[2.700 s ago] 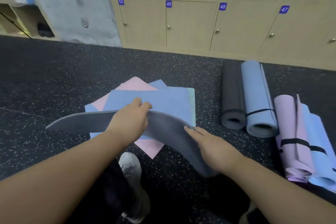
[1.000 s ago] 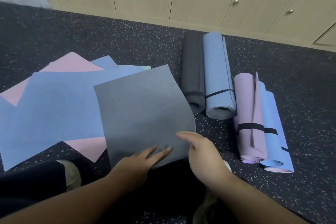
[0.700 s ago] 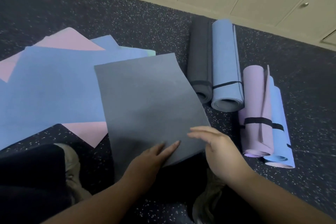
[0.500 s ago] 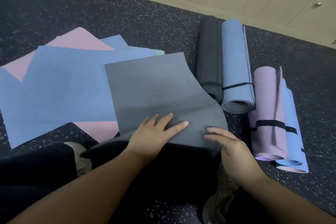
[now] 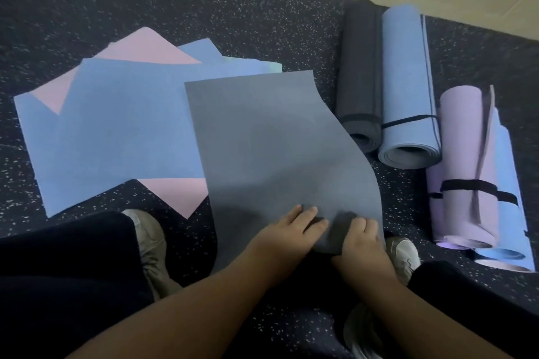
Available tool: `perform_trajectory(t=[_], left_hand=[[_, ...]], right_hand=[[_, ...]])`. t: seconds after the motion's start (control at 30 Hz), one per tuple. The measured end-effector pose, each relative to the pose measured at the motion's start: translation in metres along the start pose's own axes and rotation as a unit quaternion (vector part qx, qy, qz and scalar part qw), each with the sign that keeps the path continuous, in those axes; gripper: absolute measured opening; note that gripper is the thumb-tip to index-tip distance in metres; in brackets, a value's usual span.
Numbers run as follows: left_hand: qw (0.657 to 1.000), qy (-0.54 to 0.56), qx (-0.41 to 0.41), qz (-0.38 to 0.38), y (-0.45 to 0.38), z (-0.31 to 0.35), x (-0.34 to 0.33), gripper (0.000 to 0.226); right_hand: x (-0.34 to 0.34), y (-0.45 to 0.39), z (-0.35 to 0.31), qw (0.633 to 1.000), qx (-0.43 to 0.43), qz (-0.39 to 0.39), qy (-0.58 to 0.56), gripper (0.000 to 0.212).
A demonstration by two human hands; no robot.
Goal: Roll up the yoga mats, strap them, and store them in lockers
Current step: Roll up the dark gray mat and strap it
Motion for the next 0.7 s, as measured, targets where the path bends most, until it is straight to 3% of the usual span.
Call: perform_trajectory(t=[0.13,0.23,0.43,0.47,0.57,0.7], left_hand=[[0.996,0.045,0.067,-0.027,0.014,-0.017,-0.002,0.062],[0.979,0.055,0.159,-0.111,0.033,-0.032,0.0,0.075],[0.975,0.102,0.185,-0.065,0.013,-0.028,0.025,0.069],[0.978,0.09,0.178,-0.066,0.008,-0.023,0.035,0.065],[0.995,0.035,0.094,0.027,-0.011,-0.005,0.074,0.067],[0.992,-0.106,-0.01,0.063,-0.013,-0.003,0.103,0.046]], right_hand=[[0.005,0.0,0.006,0.996,-0.04,-0.052,-0.061,0.064],[0.006,0.0,0.0,0.992,-0.036,-0.064,-0.098,0.068],[0.002,-0.005,0.0,0.984,-0.069,-0.085,-0.138,0.074],[0.003,-0.005,0.001,0.981,-0.073,-0.088,-0.156,0.074],[0.008,-0.004,-0.003,0.974,-0.064,-0.09,-0.2,0.074],[0.011,-0.007,-0.025,0.97,-0.021,-0.085,-0.228,0.074]])
Point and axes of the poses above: each hand's wrist, its own y-axis away from the middle knuckle, its own x-axis out of the back of the hand, z = x × y, the point moved 4 cm from there along -y, towards the middle knuckle, and after that the axes turned 7 degrees about y, right-handed, at the moved point
